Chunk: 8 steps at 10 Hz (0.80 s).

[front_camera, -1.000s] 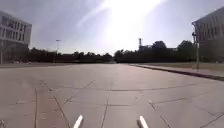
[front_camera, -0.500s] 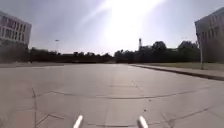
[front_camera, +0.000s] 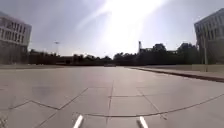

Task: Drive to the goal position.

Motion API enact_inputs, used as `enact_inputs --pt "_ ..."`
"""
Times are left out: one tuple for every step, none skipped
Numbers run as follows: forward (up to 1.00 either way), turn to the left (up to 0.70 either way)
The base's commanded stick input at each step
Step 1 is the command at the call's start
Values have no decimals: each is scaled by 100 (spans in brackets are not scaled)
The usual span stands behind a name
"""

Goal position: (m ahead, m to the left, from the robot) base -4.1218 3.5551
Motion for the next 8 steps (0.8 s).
enact_inputs --pt "100 0" --pt "100 0" --pt "100 0" --pt "100 0" --pt "100 0" --pt "100 0" --pt "100 0" --pt "100 0"
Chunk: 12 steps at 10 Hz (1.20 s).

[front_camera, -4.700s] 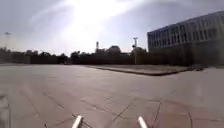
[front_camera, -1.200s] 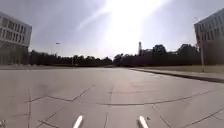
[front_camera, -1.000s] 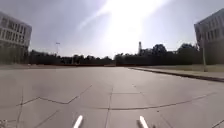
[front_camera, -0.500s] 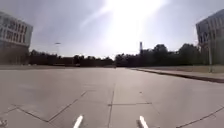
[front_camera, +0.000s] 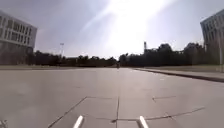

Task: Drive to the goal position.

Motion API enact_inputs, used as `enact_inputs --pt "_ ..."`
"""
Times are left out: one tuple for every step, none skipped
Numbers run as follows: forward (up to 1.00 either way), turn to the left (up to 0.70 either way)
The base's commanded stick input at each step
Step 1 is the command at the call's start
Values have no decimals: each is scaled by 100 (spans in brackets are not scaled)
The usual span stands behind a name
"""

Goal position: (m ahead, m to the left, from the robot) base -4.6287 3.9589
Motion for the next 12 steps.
enact_inputs --pt "100 0" --pt "100 0" --pt "100 0" --pt "100 0" --pt "100 0" --pt "100 0" --pt "100 0" --pt "100 0" --pt "100 0" --pt "100 0" --pt "100 0" --pt "100 0"
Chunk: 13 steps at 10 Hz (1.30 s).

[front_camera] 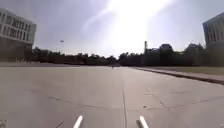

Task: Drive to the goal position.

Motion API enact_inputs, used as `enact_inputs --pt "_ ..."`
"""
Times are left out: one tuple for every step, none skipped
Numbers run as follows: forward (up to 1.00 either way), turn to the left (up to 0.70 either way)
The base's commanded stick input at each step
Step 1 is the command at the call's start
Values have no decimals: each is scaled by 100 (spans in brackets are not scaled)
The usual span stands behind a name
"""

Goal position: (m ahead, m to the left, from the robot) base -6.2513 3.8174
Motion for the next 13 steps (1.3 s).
enact_inputs --pt "100 0" --pt "100 0" --pt "100 0" --pt "100 0" --pt "100 0" --pt "100 0" --pt "100 0" --pt "100 0" --pt "100 0" --pt "100 0" --pt "100 0" --pt "100 0" --pt "100 0"
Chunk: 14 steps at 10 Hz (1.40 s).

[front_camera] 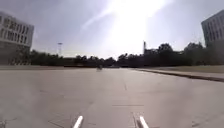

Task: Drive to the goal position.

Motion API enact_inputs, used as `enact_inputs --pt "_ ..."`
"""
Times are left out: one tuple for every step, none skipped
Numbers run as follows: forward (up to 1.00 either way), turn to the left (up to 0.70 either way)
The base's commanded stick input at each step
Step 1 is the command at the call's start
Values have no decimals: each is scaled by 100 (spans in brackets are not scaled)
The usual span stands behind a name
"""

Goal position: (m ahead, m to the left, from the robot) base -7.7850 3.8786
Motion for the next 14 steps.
enact_inputs --pt "100 0" --pt "100 0" --pt "100 0" --pt "100 0" --pt "100 0" --pt "100 0" --pt "100 0" --pt "100 0" --pt "100 0" --pt "100 0" --pt "100 0" --pt "100 0" --pt "100 0" --pt "100 0"
